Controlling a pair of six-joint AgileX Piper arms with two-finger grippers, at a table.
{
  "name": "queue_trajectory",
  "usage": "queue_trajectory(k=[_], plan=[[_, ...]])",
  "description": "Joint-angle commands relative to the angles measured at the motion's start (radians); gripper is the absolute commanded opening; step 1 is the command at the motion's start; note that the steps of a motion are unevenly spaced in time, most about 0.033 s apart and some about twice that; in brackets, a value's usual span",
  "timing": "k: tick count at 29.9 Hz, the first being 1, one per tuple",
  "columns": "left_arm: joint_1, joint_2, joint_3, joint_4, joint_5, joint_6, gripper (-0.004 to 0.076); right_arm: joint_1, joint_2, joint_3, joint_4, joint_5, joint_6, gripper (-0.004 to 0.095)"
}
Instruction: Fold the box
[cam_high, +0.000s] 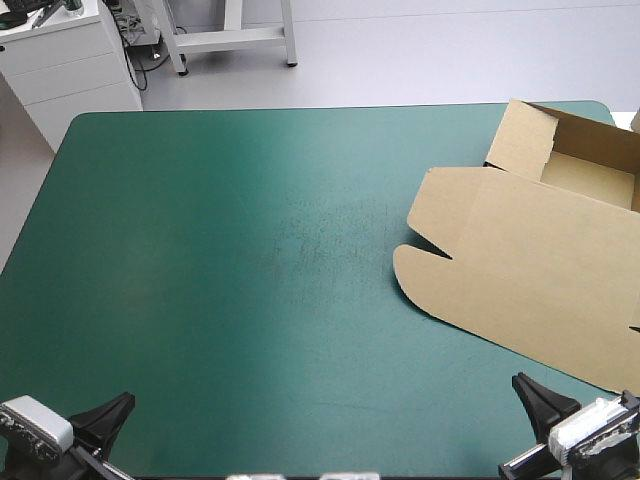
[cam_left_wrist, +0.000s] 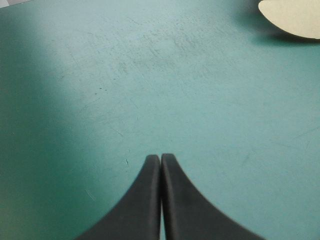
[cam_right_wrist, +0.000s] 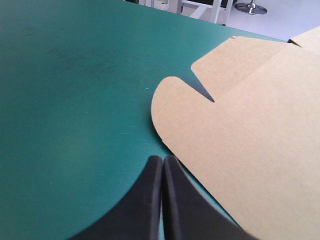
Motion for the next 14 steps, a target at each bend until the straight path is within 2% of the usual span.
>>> queue_trajectory(k=[1, 14], plan=[[-0.003, -0.014, -0.020, -0.006, -0.082, -0.004, -0.0032, 0.000, 0.011, -0.022, -0.033, -0.086, 0.020, -0.0023], [-0.003, -0.014, -0.020, -0.003, -0.082, -0.004, -0.0032, 0.000, 0.011, -0.022, -0.043, -0.089, 0.032, -0.0023]])
